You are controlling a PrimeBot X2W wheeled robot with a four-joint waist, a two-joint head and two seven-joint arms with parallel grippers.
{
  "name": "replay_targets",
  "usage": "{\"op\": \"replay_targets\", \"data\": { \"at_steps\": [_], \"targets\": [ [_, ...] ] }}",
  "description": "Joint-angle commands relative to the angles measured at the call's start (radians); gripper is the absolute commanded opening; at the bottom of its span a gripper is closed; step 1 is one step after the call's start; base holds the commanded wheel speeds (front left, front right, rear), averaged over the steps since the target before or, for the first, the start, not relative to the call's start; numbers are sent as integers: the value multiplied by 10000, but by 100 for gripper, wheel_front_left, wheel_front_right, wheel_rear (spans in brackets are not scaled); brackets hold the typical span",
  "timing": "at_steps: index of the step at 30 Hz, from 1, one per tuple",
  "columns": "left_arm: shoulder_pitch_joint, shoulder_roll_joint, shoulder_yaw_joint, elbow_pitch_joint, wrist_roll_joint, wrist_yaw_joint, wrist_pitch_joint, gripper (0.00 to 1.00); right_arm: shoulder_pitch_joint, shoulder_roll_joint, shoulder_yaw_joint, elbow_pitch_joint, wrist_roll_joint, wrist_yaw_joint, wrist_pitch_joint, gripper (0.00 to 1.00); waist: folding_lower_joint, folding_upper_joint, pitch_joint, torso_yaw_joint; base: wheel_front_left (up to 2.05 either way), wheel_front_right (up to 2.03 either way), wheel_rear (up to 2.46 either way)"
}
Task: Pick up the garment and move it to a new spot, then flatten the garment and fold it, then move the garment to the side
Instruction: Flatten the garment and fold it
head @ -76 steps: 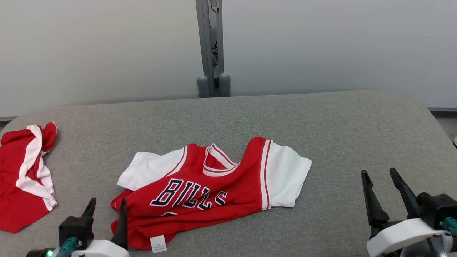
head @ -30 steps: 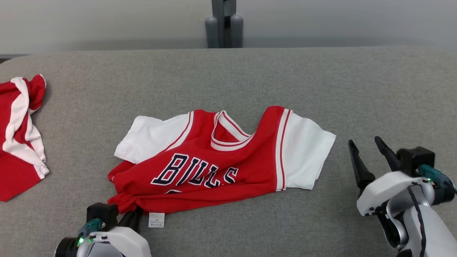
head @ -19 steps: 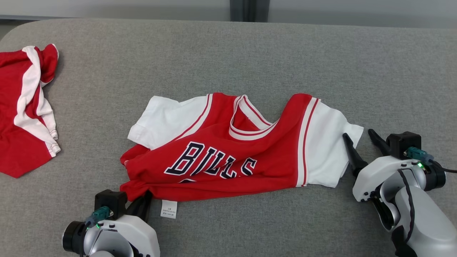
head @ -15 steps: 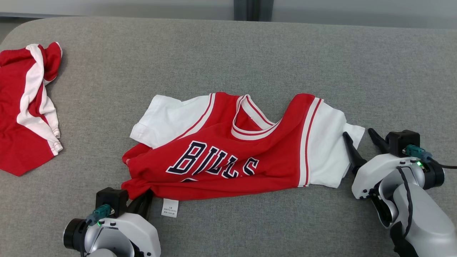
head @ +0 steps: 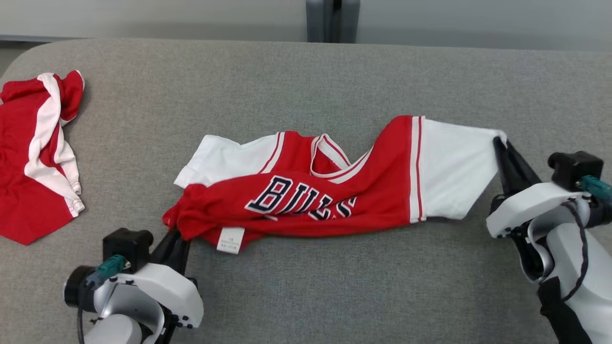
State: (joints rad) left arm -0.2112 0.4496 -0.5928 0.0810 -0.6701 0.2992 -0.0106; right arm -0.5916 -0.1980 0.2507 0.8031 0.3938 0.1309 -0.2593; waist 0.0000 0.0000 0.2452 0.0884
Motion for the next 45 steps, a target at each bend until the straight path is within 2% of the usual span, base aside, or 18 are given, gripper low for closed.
{"op": "replay_targets", "data": {
  "at_steps": [1,9,16,17,18,20,26,33,37,40,45],
  "targets": [
    [-177,330,236,-512,39,157,39,0,276,-223,-419,-962,-11,-2,-86,0,0,0,-262,-151,0,0,0],
    [-332,1437,813,-2767,278,555,519,0,1356,-206,-1789,-4900,-675,-2,-69,0,0,0,-991,-800,0,0,0],
    [-949,1962,1420,-4228,596,898,619,0,1902,79,-2623,-8117,-1260,-2,628,0,0,0,-1441,-1203,0,0,0],
    [-949,1962,1420,-4228,596,898,619,0,1902,79,-2623,-8117,-1260,-2,628,0,0,0,-1441,-1203,0,0,0],
    [-1128,2022,1550,-4514,720,992,559,0,2047,173,-2780,-8874,-1450,-2,1003,0,0,0,-1555,-1286,0,0,0],
    [-1290,2077,1721,-4717,885,1165,471,0,2175,296,-2849,-9539,-1537,0,1344,0,0,0,-1666,-1357,0,0,0],
    [-1265,2146,1927,-5262,1088,1508,374,0,2557,450,-2830,-10723,-1652,0,2072,0,0,0,-1853,-1537,0,0,0],
    [-1081,2207,1931,-5680,1141,1656,487,0,2943,478,-3016,-11213,-1556,0,2651,0,0,0,-1917,-1563,0,0,0],
    [-1520,2075,1924,-5373,850,1391,542,0,2448,294,-2810,-10686,-1281,0,2805,0,0,0,-1736,-1603,0,0,0],
    [-2158,1855,1854,-4592,416,885,703,0,1728,40,-2532,-9692,-974,0,2840,0,0,0,-1516,-1613,0,0,0],
    [-4068,1283,1627,-2307,-57,-182,892,0,-175,-488,-1935,-7279,-480,0,2674,0,0,0,-1024,-1564,0,0,0]
  ]
}}
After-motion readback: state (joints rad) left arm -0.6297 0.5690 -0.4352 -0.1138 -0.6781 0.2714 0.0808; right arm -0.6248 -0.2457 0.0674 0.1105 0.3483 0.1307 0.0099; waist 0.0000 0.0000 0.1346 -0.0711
